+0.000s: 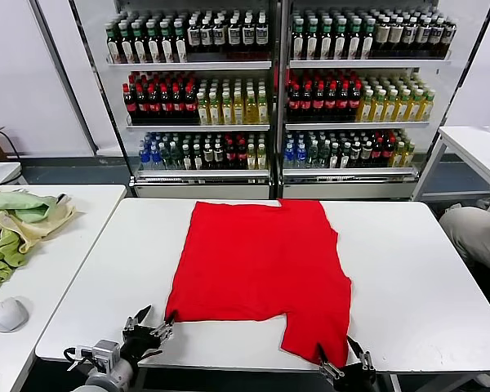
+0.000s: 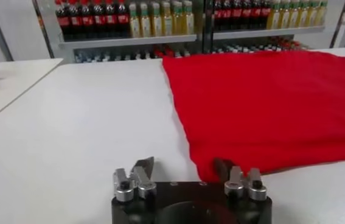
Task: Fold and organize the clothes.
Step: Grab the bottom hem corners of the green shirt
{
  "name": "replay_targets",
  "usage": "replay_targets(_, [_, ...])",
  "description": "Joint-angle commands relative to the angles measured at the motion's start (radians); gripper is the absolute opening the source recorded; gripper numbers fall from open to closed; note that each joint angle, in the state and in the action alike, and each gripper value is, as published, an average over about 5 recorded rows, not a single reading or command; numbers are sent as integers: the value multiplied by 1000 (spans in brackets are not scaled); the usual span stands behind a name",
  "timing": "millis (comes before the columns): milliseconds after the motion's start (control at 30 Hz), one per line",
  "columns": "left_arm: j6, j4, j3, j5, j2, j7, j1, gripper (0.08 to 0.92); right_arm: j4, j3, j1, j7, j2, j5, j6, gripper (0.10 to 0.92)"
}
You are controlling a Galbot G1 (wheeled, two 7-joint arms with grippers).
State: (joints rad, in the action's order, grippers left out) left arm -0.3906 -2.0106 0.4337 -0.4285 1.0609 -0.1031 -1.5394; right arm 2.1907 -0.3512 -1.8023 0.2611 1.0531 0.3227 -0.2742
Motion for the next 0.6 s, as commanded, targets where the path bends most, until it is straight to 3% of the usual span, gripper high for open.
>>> replay_targets(33, [-22,39,-34,28,5,-4,15,447,-12,17,3,10,7,23,-18,441])
replay_targets(367, [30,-13,-51,74,-5,39,-2,161,64,-40,-17,-27,-11,55,53,164])
replay_targets(467, [52,-76,-20,87,-24,46,-41,99,119,-81,-58,-46,-41,58,66,142])
replay_targets(600, [61,-173,38,96,-53,50,-142,85,198,-130,-150,-62,-74,55,65,141])
